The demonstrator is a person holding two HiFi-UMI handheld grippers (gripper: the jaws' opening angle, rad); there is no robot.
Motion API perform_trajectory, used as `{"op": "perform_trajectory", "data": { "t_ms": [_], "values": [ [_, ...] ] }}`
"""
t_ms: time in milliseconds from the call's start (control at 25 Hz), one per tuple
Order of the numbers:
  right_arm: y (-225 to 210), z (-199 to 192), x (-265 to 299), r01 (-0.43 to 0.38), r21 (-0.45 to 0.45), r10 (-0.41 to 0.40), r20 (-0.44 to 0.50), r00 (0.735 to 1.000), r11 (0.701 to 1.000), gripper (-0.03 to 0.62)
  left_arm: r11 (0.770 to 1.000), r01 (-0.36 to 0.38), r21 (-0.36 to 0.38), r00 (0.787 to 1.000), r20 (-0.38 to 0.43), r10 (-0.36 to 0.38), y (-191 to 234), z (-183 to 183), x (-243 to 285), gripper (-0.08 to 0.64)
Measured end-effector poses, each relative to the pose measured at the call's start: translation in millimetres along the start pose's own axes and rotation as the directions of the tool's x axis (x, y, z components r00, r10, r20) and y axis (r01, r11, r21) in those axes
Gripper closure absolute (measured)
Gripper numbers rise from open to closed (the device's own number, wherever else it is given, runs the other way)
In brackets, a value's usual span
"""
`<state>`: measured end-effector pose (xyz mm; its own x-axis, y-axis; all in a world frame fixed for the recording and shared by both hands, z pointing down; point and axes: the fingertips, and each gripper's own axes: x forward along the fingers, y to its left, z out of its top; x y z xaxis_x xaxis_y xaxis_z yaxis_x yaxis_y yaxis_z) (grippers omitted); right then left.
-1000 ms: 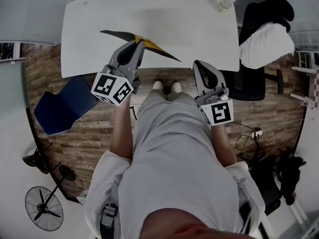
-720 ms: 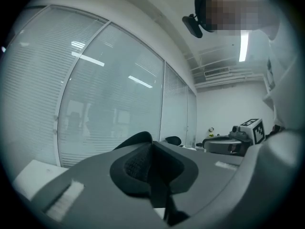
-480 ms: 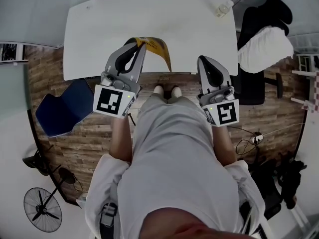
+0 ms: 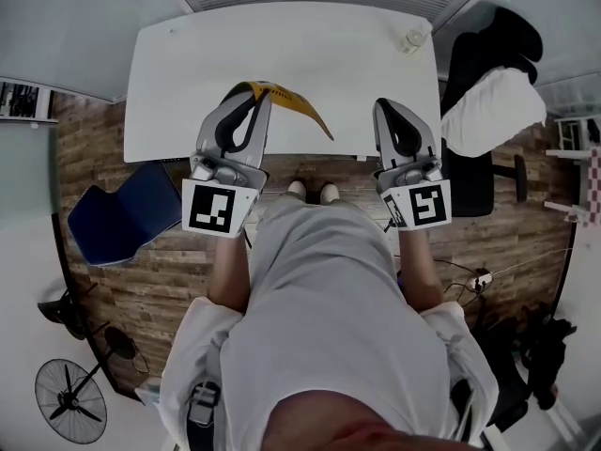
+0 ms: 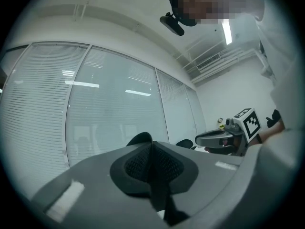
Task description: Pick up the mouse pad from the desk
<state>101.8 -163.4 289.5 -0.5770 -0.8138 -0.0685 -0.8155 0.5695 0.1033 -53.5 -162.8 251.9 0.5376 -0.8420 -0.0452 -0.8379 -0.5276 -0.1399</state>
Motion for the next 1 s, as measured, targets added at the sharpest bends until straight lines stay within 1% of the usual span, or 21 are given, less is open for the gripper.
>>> {"op": "perform_trajectory", "data": {
  "t_ms": [200, 400, 480, 560, 720, 1000],
  "values": [
    [-4, 2, 6, -0.016, 0.005, 0.016, 0.006, 1.000, 1.000, 0.592, 1.000, -0.024, -0.010, 1.000, -0.004, 0.024, 2, 1, 0, 0.554],
    [-9, 0, 10, -0.036, -0.001, 0.036, 0.010, 0.999, 0.999, 0.592, 0.999, -0.025, 0.030, 0.999, -0.027, 0.026, -4, -7, 3, 0.554],
    [-12, -1, 11, -0.039, 0.003, 0.039, 0.009, 0.999, 0.999, 0.592, 0.999, -0.026, 0.035, 0.999, -0.035, 0.027, -6, -10, 4, 0.554],
    [-14, -2, 12, -0.042, 0.010, 0.042, 0.010, 0.999, 0.999, 0.592, 0.999, -0.031, 0.026, 0.999, -0.041, 0.032, -7, -12, 6, 0.554],
    [-19, -2, 14, -0.044, 0.012, 0.044, 0.018, 0.999, 0.999, 0.592, 0.999, -0.043, 0.000, 0.999, -0.028, 0.043, -9, -7, 12, 0.554],
    [-16, -5, 23, -0.056, 0.003, 0.056, 0.012, 0.998, 0.998, 0.592, 0.999, -0.041, -0.006, 0.999, -0.026, 0.041, -5, -8, 11, 0.554]
  ]
}}
